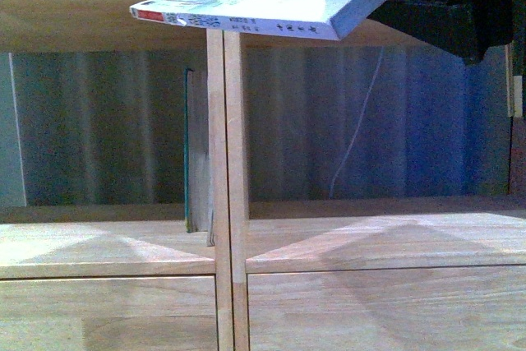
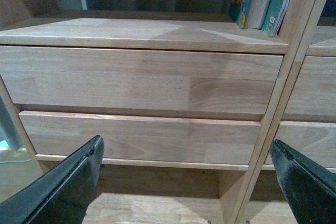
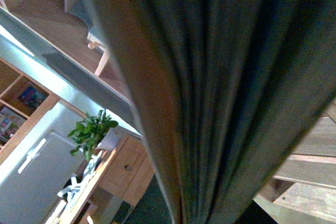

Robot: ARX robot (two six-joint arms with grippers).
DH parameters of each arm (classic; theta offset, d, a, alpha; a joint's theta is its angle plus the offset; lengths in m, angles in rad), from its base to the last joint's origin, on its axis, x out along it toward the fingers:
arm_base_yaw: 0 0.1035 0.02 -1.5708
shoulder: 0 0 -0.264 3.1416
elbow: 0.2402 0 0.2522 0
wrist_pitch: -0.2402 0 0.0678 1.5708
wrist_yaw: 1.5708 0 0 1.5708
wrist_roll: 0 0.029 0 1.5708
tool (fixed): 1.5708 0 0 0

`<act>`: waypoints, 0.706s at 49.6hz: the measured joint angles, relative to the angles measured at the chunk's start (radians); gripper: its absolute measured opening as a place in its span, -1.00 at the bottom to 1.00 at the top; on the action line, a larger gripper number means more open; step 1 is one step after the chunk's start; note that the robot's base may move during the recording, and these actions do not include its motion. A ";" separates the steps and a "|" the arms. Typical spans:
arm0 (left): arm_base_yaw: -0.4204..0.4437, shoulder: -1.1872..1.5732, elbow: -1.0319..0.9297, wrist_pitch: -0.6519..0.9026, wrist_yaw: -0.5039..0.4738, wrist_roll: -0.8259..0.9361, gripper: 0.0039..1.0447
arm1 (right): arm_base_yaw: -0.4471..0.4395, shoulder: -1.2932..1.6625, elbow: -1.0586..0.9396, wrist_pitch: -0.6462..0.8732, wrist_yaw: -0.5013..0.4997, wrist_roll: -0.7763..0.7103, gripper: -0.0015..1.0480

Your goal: Organize books on shelf

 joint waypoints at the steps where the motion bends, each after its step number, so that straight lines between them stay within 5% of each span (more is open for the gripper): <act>1: 0.000 0.000 0.000 0.000 0.000 0.000 0.86 | 0.006 0.000 0.000 0.000 0.003 -0.003 -0.86; 5: 0.000 0.000 0.000 0.000 0.000 0.000 0.86 | 0.026 0.001 0.000 -0.001 0.008 -0.014 -0.86; 20: 0.156 0.361 0.084 0.301 0.312 -0.363 0.86 | 0.037 0.002 0.000 -0.002 0.016 -0.031 -0.86; 30: 0.255 0.585 0.195 0.561 0.642 -0.622 0.86 | 0.061 0.004 -0.001 -0.004 0.020 -0.036 -0.86; 35: 0.276 0.652 0.215 0.713 0.718 -0.779 0.86 | 0.073 0.006 -0.001 -0.004 0.024 -0.036 -0.86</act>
